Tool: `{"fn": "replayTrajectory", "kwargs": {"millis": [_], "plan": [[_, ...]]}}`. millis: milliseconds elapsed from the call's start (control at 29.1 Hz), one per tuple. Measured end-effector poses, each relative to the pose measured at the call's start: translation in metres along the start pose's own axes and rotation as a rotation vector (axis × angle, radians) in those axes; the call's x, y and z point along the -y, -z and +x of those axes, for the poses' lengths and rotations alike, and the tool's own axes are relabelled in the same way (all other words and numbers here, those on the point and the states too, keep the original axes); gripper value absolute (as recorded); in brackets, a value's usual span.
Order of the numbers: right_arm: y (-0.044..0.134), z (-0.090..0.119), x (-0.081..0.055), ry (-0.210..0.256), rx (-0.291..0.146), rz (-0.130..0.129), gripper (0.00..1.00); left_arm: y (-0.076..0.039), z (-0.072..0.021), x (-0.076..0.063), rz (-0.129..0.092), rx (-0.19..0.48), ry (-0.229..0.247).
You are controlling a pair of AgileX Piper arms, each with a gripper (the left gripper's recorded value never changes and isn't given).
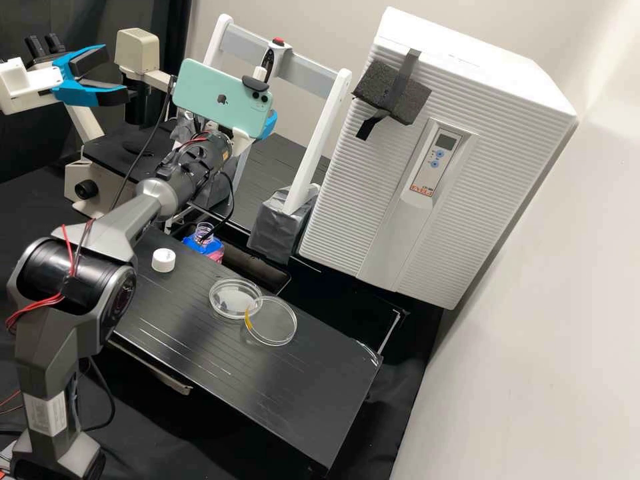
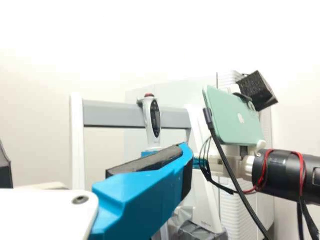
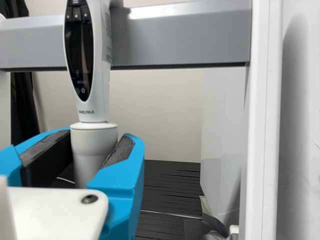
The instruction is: Use the pipette
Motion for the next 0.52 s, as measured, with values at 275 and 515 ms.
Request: {"fn": "replayTrajectory", "kwargs": {"millis": [275,515], "plan": [[-0.008,-0.023,0.006,0.001,-0.008,0.008,1.0,-0.002,-0.0157,0.014,0.046,-0.151,-0.005],[-0.018,-0.077,0.002,-0.168,-0.085,0.004,1.0,-0.001,-0.039,0.037,0.122,-0.38,0.019]]}}
